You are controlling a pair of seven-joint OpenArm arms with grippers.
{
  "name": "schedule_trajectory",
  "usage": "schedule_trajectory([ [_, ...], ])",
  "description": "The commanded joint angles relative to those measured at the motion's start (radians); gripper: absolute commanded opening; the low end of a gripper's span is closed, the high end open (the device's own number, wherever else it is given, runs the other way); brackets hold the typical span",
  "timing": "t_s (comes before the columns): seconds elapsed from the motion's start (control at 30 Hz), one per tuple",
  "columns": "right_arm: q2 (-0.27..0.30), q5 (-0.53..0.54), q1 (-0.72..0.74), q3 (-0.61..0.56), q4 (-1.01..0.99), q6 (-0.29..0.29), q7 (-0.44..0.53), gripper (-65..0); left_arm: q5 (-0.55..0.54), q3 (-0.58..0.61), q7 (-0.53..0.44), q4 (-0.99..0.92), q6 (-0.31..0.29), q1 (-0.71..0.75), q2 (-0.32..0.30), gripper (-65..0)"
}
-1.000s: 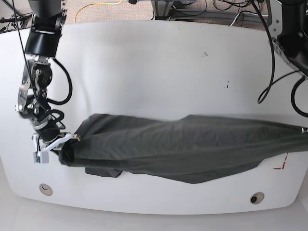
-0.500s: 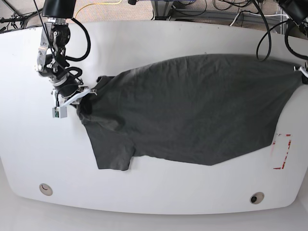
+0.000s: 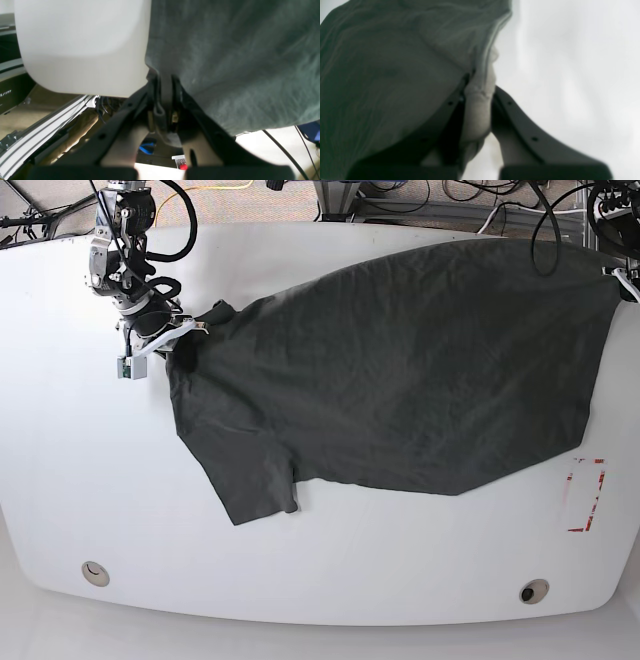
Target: Fold the T-shirt properly
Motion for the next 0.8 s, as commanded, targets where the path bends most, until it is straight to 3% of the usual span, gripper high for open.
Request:
schedule_trajectory([
  [0.0, 0.014, 0.009, 0.003, 0.005, 0.022, 0.006, 0.025, -65.0, -0.007, -0.006, -0.014, 0.016, -0.002, -0.003, -0.031, -60.0],
  [0.13, 0.014, 0.009, 0.003, 0.003, 0.019, 0.006, 0.025, -65.0, -0.007, -0.004, -0.012, 0.016, -0.002, -0.009, -0.031, -47.2],
  [0.27, 0.014, 0.009, 0.003, 0.002, 0.019, 0.006, 0.025, -65.0, -0.007, 0.000, -0.011, 0.016, -0.002, -0.011, -0.032, -27.8],
  [0.37, 0.014, 0.009, 0.003, 0.002, 0.019, 0.006, 0.025, -65.0, -0.011, 0.023, -0.008, 0.017, -0.002, -0.037, -0.048, -17.6],
  [0.6, 0.014, 0.009, 0.003, -0.001, 0.019, 0.006, 0.025, -65.0, -0.007, 0.014, 0.009, 0.014, 0.001, -0.174, -0.067, -16.4],
  [0.77, 0.014, 0.009, 0.006, -0.001, 0.019, 0.006, 0.025, -65.0, 0.038, 0.020, -0.011, -0.065, 0.032, -0.352, -0.066, -16.4],
])
